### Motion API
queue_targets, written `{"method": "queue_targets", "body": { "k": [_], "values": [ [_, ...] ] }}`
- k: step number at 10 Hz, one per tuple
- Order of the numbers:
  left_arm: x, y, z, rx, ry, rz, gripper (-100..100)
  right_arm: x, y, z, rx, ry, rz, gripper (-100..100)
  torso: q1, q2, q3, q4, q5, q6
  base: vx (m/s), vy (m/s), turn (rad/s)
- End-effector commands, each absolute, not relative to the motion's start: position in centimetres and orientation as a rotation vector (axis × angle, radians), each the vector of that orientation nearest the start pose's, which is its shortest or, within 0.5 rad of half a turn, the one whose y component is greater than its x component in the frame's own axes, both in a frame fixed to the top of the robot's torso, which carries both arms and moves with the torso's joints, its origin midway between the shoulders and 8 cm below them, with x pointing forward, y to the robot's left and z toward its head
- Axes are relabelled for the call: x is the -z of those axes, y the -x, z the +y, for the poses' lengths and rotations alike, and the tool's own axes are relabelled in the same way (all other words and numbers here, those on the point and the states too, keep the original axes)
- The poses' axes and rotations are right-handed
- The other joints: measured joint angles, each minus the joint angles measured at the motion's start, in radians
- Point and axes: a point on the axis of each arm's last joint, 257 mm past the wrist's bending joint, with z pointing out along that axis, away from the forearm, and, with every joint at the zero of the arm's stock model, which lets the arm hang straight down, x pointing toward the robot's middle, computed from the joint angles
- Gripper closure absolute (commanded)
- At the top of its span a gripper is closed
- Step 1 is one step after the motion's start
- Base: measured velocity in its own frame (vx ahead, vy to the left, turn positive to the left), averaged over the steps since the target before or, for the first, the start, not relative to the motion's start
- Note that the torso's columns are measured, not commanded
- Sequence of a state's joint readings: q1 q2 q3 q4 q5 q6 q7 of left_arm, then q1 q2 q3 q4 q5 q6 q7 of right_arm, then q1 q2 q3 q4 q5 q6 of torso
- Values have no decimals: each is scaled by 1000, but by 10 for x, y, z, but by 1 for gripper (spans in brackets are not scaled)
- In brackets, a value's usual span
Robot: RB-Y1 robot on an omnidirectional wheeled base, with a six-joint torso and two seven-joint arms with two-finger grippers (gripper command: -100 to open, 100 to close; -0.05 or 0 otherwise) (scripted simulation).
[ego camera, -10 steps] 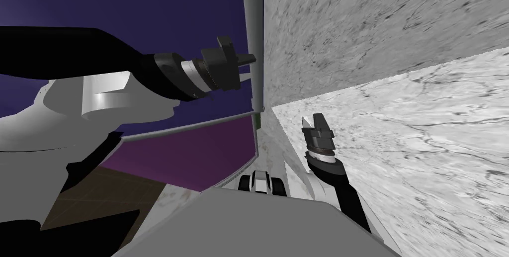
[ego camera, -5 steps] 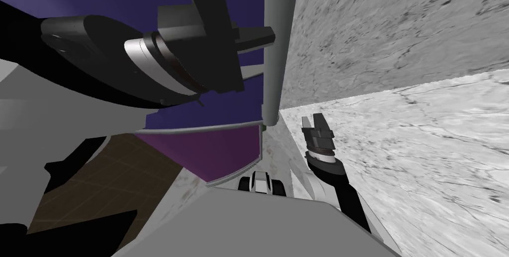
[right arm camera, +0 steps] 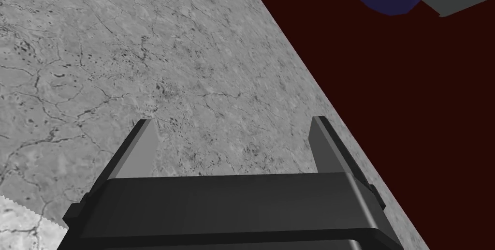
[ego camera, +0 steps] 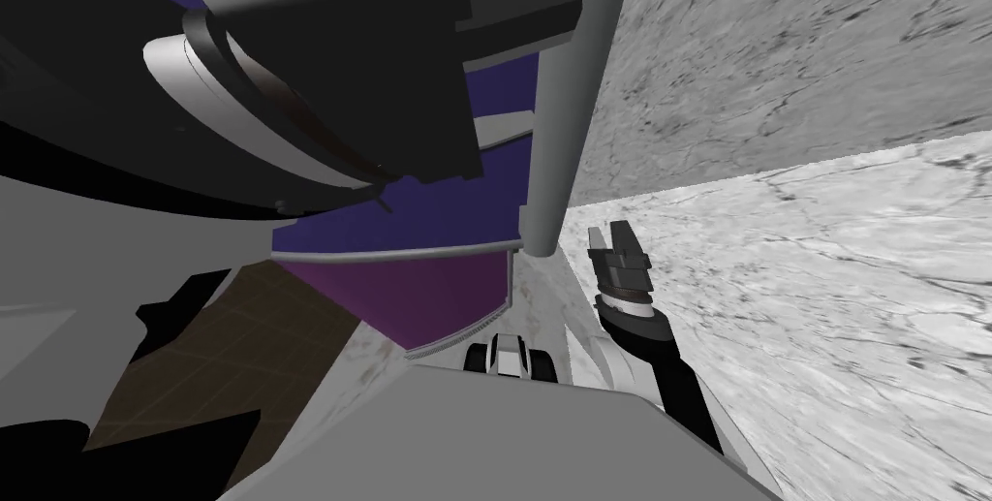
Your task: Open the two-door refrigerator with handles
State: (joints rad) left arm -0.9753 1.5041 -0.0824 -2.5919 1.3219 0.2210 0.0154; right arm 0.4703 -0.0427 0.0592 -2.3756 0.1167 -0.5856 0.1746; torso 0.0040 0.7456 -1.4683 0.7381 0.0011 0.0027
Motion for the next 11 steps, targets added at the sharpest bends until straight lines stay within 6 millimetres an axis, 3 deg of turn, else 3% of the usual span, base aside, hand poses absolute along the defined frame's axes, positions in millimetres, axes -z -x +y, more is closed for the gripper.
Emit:
{"method": "queue_targets", "body": {
  "k": [1,7,11],
  "values": [
    [-265,-193,-20,1606,-598,1511,100,-86,-311,-229,-1176,-337,588,0,1,0,1,0,1,-1,-337,179,-277],
    [-259,-174,-32,1658,-657,1526,100,-86,-311,-229,-1176,-337,588,0,0,-10,-5,-4,1,-2,-301,153,-277],
    [-265,-168,-35,1683,-677,1505,100,-86,-311,-229,-1176,-337,588,0,-6,-13,-11,-3,-3,-2,-142,77,-136]
  ]
}}
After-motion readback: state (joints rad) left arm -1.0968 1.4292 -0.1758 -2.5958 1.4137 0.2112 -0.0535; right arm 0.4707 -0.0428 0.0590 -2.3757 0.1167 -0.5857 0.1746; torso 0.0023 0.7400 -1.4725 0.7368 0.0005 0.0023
